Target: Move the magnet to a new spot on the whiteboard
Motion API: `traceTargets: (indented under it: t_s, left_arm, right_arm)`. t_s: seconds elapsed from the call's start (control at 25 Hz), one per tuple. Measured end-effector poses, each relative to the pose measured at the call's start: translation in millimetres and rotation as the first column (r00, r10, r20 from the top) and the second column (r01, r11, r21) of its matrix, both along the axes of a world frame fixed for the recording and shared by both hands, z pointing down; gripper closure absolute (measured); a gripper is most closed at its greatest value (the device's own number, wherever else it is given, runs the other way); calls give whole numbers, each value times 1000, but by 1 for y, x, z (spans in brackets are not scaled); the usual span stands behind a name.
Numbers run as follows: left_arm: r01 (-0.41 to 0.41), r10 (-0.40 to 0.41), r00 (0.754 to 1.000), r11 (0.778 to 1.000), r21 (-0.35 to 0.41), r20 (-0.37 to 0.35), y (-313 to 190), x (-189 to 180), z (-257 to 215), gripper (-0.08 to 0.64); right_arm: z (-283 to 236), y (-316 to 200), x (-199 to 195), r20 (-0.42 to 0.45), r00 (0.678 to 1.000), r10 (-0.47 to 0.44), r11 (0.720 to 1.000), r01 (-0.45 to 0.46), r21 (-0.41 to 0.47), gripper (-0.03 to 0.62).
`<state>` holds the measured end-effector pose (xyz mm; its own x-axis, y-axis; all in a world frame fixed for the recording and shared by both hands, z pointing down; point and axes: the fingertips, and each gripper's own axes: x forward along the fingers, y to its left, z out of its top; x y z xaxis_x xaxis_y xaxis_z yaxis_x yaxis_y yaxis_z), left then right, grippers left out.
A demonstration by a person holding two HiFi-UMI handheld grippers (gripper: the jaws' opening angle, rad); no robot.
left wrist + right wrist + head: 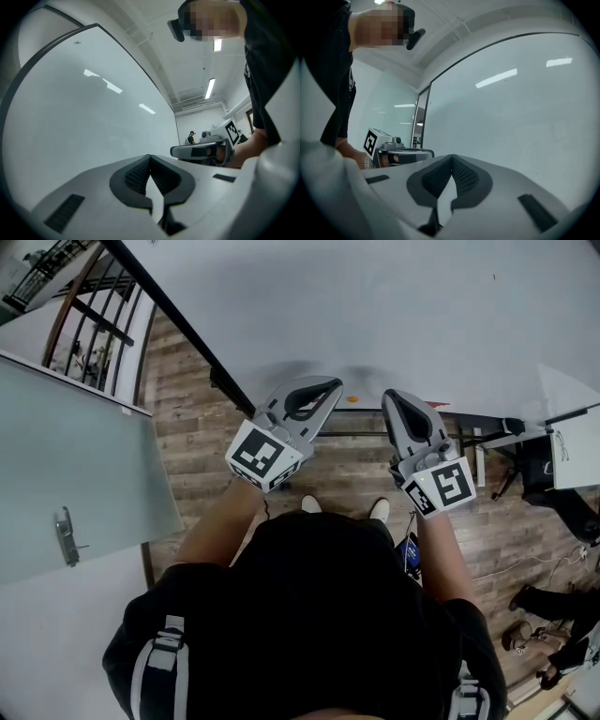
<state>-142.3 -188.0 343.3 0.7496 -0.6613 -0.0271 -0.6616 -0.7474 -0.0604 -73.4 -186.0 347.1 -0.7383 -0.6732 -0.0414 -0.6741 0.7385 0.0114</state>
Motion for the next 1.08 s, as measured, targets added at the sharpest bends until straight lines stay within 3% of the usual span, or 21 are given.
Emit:
traceTargets:
  t_s: [1.08]
  left_arm:
    - [-2,2,1000,1000,0,-5,3,-8,1,555]
  right_arm:
    - [2,1,-10,2,1000,-11,1000,11,10,598]
